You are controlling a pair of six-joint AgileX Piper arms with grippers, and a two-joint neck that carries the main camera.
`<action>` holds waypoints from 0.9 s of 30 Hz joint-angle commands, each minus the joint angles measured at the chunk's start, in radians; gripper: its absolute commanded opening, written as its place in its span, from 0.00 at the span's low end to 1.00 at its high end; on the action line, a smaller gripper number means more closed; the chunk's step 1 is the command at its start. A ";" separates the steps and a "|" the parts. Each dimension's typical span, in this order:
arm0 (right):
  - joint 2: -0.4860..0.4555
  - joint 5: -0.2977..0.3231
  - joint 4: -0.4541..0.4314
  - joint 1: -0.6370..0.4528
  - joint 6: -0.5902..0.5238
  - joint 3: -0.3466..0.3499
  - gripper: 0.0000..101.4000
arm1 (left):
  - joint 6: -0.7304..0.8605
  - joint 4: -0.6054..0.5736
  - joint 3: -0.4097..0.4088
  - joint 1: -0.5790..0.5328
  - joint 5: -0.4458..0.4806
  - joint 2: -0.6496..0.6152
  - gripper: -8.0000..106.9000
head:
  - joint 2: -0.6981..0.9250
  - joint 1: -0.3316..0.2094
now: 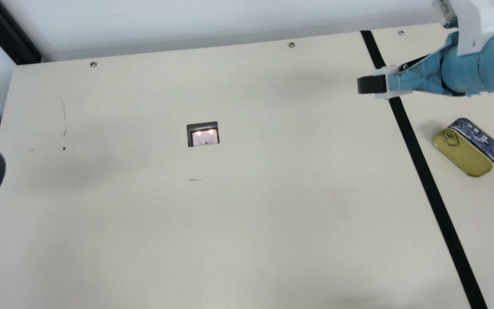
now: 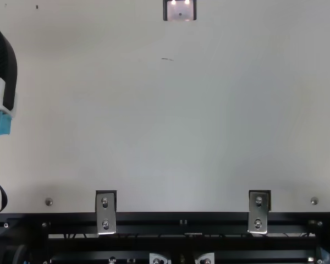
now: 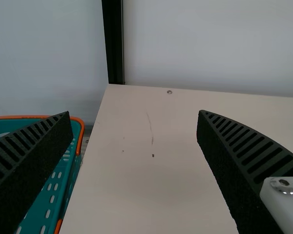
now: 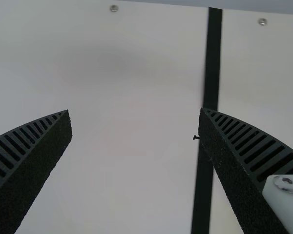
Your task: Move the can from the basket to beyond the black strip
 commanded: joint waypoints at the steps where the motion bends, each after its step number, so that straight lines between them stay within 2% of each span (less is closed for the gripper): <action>1: -0.006 -0.009 0.018 0.029 0.010 0.007 1.00 | 0.000 0.000 0.000 0.000 0.000 0.000 0.85 | 0.035 0.001; 13: -0.055 -0.064 0.089 0.145 0.057 0.060 1.00 | 0.000 0.000 0.000 0.000 0.000 0.000 0.85 | 0.249 0.015; 21: -0.118 -0.105 0.122 0.181 0.079 0.109 1.00 | 0.000 0.000 0.000 0.000 0.000 0.000 0.85 | 0.248 0.029; 27: -0.203 -0.133 0.135 0.197 0.093 0.171 1.00 | 0.000 0.000 0.000 0.000 0.000 0.000 0.85 | 0.204 0.026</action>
